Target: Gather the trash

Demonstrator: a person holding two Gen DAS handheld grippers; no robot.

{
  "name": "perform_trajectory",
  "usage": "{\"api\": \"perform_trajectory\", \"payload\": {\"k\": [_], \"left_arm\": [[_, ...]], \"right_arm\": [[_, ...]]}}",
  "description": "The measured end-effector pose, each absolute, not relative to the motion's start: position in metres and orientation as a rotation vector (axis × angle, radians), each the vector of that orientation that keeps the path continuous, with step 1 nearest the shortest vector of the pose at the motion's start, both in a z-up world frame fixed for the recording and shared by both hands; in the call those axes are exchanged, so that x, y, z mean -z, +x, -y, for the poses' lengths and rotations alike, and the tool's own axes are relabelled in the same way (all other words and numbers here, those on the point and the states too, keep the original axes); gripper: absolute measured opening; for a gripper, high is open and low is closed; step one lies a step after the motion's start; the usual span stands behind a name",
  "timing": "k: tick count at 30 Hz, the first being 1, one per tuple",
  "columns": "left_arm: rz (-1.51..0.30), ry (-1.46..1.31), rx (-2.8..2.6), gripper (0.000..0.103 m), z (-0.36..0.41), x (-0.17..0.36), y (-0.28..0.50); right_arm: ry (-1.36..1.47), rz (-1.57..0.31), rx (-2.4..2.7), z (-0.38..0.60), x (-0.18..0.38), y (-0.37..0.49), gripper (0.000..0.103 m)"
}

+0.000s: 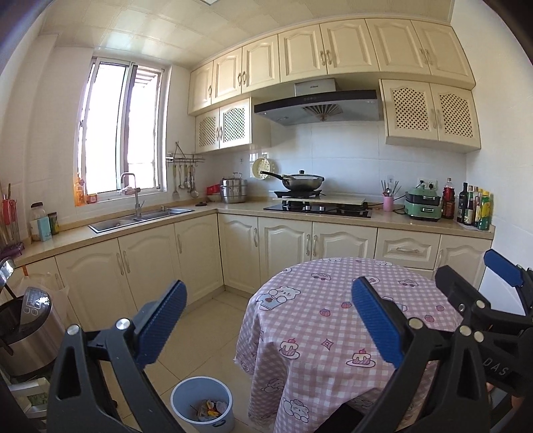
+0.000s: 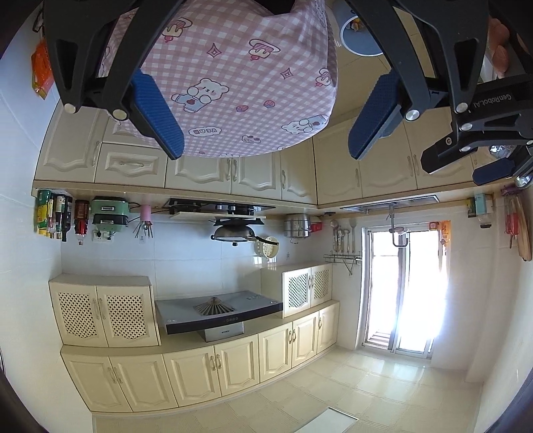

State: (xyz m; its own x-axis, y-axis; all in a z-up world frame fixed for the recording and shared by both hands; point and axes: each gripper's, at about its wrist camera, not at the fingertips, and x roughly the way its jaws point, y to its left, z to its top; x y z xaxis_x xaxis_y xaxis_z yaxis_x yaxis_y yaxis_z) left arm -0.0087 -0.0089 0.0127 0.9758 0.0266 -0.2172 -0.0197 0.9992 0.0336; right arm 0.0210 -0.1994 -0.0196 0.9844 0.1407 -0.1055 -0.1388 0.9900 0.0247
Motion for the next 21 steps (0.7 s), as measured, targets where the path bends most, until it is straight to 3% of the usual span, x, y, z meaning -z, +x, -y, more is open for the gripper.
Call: {"api": "perform_trajectory", "payload": {"k": [21], "left_arm": [[-0.195,0.024,-0.042,0.097,0.001,-0.012,-0.017]], "right_arm": [[0.008,-0.094,-0.16,0.188,0.016,0.01,0.095]]}}
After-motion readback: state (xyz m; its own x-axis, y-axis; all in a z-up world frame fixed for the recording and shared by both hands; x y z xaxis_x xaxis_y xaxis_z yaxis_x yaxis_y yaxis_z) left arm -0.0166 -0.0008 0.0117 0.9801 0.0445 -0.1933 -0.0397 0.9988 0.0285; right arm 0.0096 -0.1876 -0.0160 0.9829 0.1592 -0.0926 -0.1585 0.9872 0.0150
